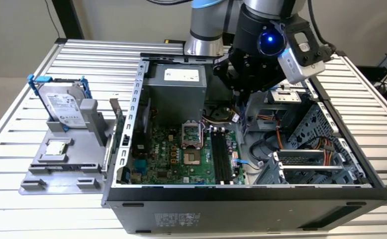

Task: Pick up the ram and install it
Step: 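Insert the ram into the slot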

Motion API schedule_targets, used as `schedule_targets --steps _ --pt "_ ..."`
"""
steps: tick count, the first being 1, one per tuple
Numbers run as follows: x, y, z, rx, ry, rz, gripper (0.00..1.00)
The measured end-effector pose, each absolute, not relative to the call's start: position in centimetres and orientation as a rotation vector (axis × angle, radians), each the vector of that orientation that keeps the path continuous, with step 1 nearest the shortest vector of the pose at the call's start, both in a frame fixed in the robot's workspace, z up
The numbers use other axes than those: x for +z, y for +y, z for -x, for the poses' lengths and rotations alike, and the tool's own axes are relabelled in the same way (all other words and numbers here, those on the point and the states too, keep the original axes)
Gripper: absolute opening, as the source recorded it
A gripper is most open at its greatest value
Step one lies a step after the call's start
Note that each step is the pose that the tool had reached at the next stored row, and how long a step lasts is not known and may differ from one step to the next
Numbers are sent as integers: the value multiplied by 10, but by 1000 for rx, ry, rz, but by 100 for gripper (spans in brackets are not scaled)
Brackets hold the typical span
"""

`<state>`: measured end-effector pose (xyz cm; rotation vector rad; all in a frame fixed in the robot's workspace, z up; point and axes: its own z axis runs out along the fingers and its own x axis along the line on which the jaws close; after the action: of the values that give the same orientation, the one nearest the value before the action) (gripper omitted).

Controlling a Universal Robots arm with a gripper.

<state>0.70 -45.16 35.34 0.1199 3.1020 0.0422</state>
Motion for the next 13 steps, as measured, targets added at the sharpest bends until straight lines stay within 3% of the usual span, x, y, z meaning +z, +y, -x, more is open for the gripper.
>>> schedule_targets --steps 13 --pt "330 -452 -8 42 3102 -120 0"
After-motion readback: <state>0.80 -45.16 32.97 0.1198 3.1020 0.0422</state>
